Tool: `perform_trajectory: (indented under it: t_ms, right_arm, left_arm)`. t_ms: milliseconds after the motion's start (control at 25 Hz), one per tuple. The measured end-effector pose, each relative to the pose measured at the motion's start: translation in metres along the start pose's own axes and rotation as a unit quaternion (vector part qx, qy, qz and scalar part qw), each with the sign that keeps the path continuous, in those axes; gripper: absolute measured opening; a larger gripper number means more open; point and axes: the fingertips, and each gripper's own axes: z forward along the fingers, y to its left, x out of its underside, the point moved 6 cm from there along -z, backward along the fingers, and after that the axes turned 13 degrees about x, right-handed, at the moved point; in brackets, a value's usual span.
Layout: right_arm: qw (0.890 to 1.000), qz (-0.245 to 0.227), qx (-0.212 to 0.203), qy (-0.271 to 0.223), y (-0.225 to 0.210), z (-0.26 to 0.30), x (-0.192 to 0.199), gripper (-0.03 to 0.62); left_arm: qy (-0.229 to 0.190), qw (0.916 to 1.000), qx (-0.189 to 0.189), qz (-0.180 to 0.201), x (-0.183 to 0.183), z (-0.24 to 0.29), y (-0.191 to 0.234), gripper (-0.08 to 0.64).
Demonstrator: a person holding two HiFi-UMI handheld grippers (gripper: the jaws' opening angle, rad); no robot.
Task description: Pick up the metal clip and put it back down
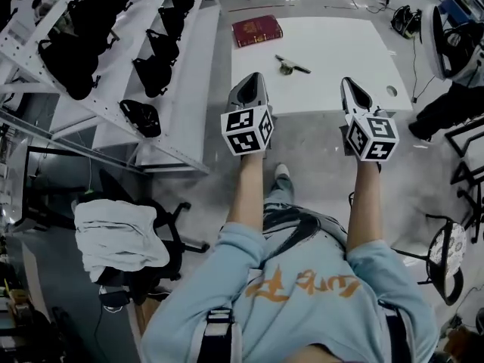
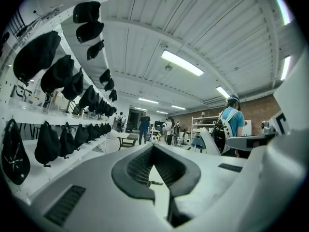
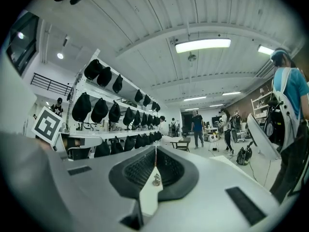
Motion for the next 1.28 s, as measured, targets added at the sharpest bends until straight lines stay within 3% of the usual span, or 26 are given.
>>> perform_trajectory:
  t_ms: [520,1000,1280]
  right_arm:
    - [0.997,0.028,-0.001,0.068,0.005,0.13,0.049,0.031]
    - [0.992,-0.013,-0.014,0.122,0.02,0.259,0.08,0.031]
    - [0.988,-0.037,-0.012,0.151,0.016,0.277,0.094,0.029]
  left_arm:
    - [0.078,0.9962,-0.001,-0.038,0.05,0.098,0.082,0.005]
    - [0.111,0.9882,-0.023,-0.103,0.099,0.187,0.173,0.005]
    - [0.123,0.9838,-0.018,-0.129,0.118,0.206,0.183,0.005]
